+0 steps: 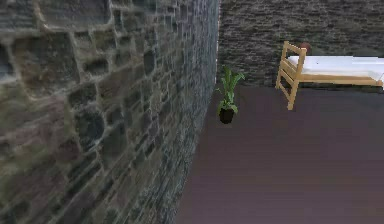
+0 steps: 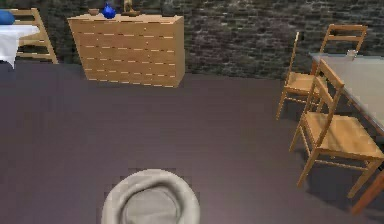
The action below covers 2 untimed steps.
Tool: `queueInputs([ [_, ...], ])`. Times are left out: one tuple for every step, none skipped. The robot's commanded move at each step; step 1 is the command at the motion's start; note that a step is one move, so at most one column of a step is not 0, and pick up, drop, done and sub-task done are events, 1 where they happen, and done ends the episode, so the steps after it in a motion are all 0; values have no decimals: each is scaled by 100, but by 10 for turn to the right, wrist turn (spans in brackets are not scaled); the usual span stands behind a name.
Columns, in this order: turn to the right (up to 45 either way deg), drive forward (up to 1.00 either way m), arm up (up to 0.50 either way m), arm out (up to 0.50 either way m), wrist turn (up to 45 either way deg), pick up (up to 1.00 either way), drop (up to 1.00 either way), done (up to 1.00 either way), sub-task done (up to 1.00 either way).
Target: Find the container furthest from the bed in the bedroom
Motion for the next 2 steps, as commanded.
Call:
queueInputs([
  [90, 0, 0, 0, 0, 0, 0, 0, 0],
  [0, 75, 0, 0, 0, 0, 0, 0, 0],
])
